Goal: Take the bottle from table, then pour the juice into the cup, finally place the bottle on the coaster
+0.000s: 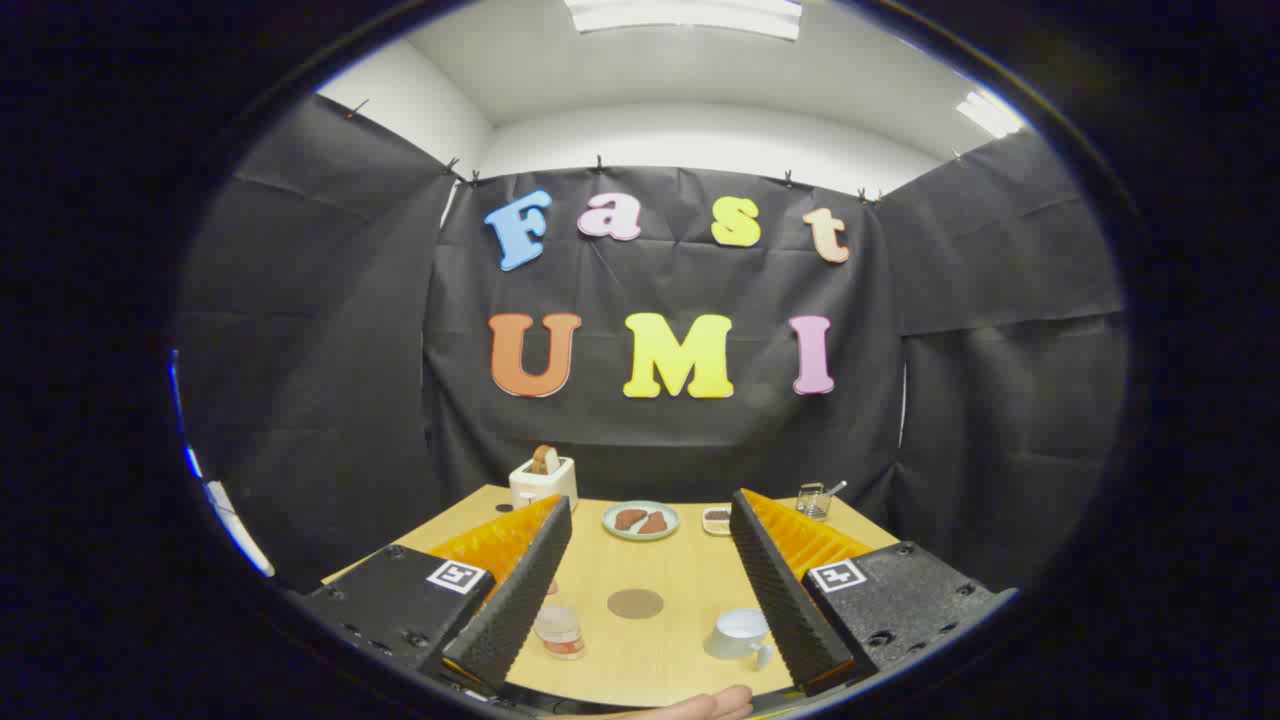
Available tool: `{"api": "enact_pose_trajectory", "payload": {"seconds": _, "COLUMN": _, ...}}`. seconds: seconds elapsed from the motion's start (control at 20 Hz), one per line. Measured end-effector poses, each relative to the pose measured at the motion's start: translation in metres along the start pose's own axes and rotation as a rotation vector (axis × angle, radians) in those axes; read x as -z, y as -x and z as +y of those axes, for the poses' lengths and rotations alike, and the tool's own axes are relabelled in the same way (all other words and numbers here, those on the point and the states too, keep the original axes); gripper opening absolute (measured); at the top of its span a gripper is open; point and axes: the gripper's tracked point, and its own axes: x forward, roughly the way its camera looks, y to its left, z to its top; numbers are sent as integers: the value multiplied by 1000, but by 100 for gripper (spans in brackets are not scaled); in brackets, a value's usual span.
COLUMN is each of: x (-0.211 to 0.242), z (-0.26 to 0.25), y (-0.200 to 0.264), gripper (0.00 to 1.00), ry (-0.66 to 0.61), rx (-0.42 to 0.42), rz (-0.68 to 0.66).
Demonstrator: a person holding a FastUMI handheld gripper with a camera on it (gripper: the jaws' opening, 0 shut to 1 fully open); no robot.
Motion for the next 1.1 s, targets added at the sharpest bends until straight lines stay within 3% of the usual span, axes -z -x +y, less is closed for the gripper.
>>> {"api": "enact_pose_trajectory", "payload": {"seconds": 1.1, "x": 13, "z": 20, "y": -1, "gripper": 100, "ry": -50, "rx": 10, "rz": -27}}
